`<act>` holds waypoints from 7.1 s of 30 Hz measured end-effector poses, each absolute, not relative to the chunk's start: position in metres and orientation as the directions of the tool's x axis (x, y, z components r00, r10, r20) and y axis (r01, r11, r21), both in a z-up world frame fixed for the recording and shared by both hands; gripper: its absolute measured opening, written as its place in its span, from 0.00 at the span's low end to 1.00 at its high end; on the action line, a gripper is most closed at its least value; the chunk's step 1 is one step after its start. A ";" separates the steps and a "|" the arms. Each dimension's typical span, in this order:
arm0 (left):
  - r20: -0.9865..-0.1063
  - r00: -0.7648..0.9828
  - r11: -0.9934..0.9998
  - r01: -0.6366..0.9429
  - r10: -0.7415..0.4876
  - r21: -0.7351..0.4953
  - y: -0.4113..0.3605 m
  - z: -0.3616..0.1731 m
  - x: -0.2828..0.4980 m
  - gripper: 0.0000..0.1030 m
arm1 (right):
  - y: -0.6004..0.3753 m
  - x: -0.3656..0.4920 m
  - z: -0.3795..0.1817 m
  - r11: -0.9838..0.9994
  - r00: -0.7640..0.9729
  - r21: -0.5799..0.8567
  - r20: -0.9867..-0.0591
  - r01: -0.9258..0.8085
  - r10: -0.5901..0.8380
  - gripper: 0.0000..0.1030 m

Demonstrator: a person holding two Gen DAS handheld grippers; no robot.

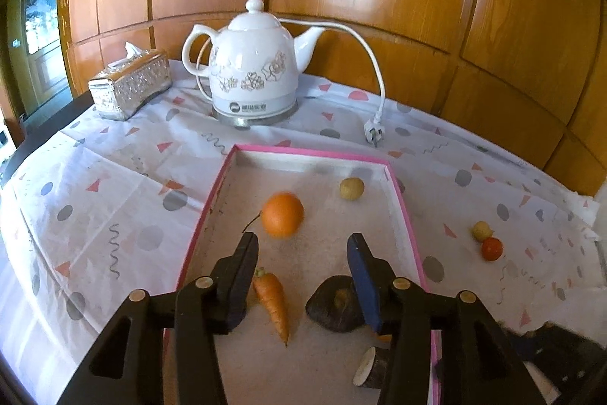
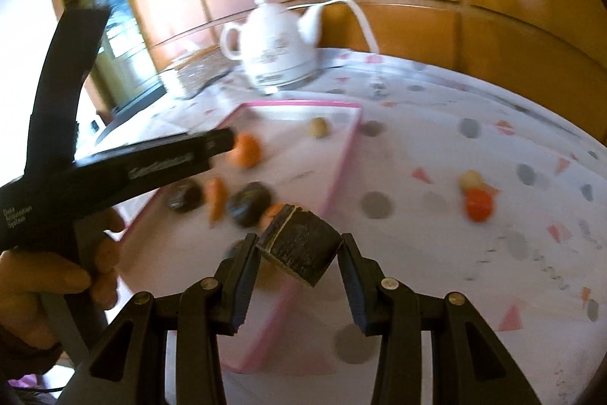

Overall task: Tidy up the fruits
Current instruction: 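Open both tools to drop the orange and root slice into the tray, then move both open tools back toward the tomato and yellow fruit, then grasp the red tomato with the right tool while the left tool grasps the yellow fruit, then carry the tomato and yellow fruit over the tray with both tools, then open both tools to release the tomato and yellow fruit into the tray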

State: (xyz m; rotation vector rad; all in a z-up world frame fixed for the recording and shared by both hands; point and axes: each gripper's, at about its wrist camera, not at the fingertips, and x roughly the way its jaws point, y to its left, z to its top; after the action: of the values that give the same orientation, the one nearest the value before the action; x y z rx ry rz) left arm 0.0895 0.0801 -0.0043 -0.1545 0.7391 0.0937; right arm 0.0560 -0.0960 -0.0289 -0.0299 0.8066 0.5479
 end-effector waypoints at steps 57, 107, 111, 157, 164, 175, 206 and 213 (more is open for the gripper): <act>-0.714 0.685 0.989 0.086 -0.147 -0.121 0.003 -0.016 0.062 0.52 | -0.211 0.137 -0.071 0.960 0.632 0.271 -0.732 -0.072 0.254 0.41; -0.788 0.564 0.965 0.215 -0.247 -0.149 -0.109 -0.045 0.170 0.51 | -0.280 0.121 -0.085 0.981 0.674 0.152 -0.738 0.120 0.032 0.29; -0.791 0.563 0.967 0.207 -0.241 -0.148 -0.118 -0.049 0.187 0.51 | -0.281 0.120 -0.085 0.980 0.675 0.161 -0.737 0.118 0.039 0.29; -0.722 0.651 0.968 0.219 -0.236 -0.119 -0.083 -0.027 0.084 0.27 | -0.258 0.094 -0.082 0.996 0.650 0.081 -0.759 0.027 0.044 0.28; -0.682 0.698 0.974 0.195 -0.218 -0.113 -0.059 -0.010 0.067 0.27 | -0.246 0.088 -0.079 0.995 0.649 0.101 -0.757 -0.004 0.080 0.28; -0.650 0.752 0.993 0.057 -0.109 -0.101 0.013 0.001 0.047 0.27 | -0.186 0.096 -0.050 0.966 0.631 0.190 -0.731 -0.177 0.260 0.28; -0.670 0.739 0.971 -0.203 0.071 -0.122 0.105 -0.016 0.029 0.45 | -0.041 0.129 -0.019 0.870 0.536 0.187 -0.723 -0.456 0.435 0.30; -0.638 0.763 0.969 -0.224 0.106 -0.106 0.105 -0.004 0.019 0.59 | -0.062 0.100 -0.012 0.904 0.613 0.158 -0.688 -0.397 0.389 0.35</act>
State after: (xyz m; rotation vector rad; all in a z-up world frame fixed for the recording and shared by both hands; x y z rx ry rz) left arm 0.0190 0.1045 -0.0044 -0.1804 0.6805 0.1807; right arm 0.1001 -0.0616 -0.0122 -0.0107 0.7901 0.4535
